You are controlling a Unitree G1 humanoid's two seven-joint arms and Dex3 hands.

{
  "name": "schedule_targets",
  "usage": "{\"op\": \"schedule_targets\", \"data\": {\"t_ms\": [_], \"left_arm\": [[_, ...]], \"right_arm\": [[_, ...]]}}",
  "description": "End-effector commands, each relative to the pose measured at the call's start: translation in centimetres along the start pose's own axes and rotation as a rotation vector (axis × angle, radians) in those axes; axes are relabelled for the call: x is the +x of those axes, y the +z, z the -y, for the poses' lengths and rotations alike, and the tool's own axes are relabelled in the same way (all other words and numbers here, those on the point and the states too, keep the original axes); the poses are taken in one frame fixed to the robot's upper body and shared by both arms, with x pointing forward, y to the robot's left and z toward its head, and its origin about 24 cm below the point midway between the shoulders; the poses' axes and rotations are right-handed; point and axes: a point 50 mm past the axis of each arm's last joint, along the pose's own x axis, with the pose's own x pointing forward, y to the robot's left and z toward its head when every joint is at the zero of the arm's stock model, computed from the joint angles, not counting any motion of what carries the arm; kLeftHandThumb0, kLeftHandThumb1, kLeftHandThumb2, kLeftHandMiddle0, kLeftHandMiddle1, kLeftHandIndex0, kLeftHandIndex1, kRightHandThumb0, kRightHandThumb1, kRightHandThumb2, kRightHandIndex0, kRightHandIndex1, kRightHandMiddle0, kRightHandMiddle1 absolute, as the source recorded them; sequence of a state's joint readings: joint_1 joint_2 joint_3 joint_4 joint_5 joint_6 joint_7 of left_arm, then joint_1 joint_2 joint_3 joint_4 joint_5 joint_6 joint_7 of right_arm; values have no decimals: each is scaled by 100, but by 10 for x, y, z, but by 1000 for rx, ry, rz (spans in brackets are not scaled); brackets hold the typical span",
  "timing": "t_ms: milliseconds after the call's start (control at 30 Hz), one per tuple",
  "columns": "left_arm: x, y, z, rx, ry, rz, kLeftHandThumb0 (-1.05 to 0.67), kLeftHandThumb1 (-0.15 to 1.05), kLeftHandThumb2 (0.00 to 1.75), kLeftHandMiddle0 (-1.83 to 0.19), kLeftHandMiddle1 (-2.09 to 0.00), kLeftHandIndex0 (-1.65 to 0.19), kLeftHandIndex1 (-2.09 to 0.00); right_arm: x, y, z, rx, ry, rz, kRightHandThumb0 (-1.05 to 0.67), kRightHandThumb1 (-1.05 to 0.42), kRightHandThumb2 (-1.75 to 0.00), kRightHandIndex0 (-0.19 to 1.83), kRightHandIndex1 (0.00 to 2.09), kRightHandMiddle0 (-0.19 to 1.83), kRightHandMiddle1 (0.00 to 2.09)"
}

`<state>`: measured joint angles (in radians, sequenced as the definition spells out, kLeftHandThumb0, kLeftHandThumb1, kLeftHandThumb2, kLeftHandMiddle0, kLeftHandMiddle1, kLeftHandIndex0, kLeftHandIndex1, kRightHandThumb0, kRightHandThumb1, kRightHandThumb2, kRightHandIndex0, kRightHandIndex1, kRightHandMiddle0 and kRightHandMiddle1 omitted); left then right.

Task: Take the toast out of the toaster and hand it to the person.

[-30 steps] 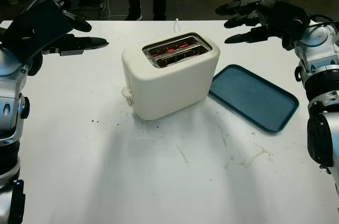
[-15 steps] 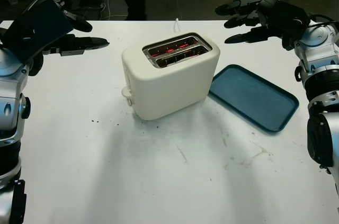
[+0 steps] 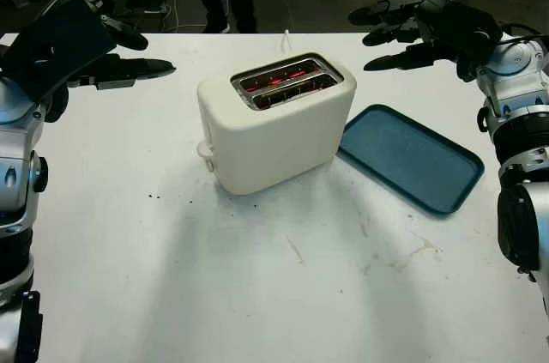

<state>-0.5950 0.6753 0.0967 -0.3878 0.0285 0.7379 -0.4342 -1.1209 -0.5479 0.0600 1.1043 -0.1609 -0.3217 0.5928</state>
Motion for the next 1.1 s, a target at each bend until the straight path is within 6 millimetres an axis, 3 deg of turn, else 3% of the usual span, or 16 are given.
{"op": "schedule_targets", "data": {"t_ms": [0,1067], "left_arm": [[-1,2,-1,-5,11,14,-32,80,0,0,-129,-9,-85],[0,3,-1,-7,10,14,-31,80,0,0,-129,-10,-83]], "right_arm": [[0,6,3,0,-14,25,-76,-71,0,38,57,61,0],[1,8,4,1,-12,28,-76,-70,0,39,54,61,0]]}}
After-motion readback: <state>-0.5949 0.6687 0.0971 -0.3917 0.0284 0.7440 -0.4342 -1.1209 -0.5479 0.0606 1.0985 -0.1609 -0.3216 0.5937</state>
